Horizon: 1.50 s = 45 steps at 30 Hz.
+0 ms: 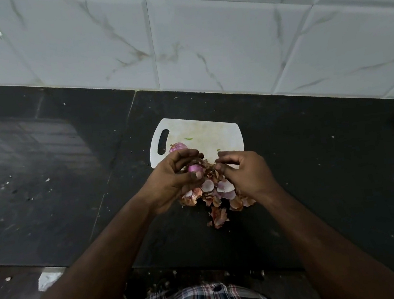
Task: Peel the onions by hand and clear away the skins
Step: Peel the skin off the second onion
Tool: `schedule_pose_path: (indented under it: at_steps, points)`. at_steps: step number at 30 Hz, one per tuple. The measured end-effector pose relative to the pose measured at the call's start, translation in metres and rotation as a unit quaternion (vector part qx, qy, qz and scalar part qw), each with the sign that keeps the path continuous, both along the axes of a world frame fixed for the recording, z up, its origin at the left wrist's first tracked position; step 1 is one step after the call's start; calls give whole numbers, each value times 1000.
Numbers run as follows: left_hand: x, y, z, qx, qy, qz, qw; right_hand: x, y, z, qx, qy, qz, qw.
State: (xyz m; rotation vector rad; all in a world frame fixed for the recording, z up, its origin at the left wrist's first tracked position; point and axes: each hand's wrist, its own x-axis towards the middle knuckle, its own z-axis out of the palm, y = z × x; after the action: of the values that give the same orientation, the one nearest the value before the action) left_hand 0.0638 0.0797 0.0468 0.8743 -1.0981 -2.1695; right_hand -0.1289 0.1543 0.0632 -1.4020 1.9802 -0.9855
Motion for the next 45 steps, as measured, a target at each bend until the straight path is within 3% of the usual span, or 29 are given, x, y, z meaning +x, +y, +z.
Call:
schedule_pose_path:
  at_steps: [4, 8, 18, 38, 45]
  points:
    - [-2, 2, 7, -91, -87, -16, 992, 2, 0, 13, -29, -30, 65, 997]
    - [-2, 2, 14, -128, -97, -30, 987, 8, -3, 24, -36, -15, 123, 992]
    - [2, 5, 12, -102, -51, -1, 994, 9, -6, 21, -34, -7, 97, 995]
    - [0, -1, 11, -196, -131, -1, 972, 23, -9, 26, -61, 95, 111, 987]
    - [3, -1, 13, -126, -73, 3, 989, 19, -10, 22, -37, 96, 95, 990]
